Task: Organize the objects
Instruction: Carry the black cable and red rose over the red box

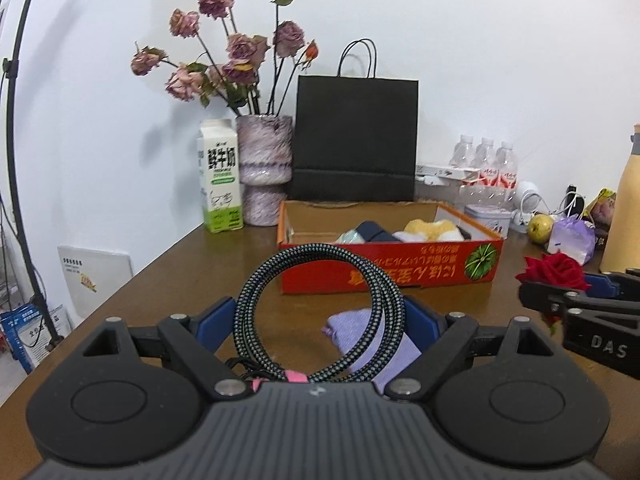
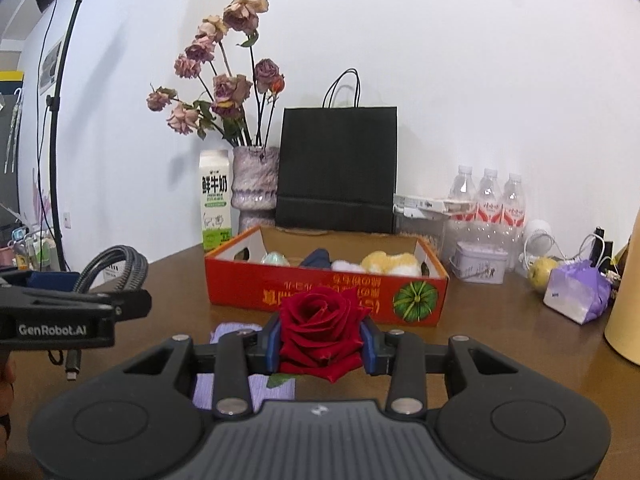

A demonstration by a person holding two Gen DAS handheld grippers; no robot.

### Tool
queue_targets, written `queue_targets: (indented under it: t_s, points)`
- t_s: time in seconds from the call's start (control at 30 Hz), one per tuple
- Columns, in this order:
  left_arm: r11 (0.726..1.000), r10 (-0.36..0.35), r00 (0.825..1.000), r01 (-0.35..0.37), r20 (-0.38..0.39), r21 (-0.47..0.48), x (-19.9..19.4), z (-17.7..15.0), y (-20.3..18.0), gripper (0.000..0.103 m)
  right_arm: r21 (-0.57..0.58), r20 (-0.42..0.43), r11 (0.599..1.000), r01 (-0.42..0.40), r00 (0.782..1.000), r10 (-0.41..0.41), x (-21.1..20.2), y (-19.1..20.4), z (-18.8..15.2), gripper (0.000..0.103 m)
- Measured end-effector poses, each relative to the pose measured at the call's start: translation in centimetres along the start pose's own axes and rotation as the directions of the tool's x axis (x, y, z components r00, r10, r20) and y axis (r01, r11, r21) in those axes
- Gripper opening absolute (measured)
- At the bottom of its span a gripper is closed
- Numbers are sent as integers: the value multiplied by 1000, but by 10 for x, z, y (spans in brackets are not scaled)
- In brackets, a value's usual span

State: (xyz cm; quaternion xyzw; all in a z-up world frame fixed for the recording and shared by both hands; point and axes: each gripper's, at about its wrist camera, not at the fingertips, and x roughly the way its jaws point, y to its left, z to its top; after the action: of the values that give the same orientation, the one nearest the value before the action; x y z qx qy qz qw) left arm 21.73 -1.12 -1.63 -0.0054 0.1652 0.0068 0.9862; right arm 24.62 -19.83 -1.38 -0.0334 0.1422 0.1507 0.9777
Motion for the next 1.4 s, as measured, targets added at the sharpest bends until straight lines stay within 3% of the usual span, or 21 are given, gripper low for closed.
queue_targets:
  t_s: [0.63,1.4]
  points:
    - [999,14,1000,-14,12,-36,57,47,-17,89,-14,12,1000,8,1000,-8,58,-10,42,36]
    - [994,26,1000,-25,2,-107,131,81,-23,89,40,13,999,26,1000,-26,136,-30,66,36]
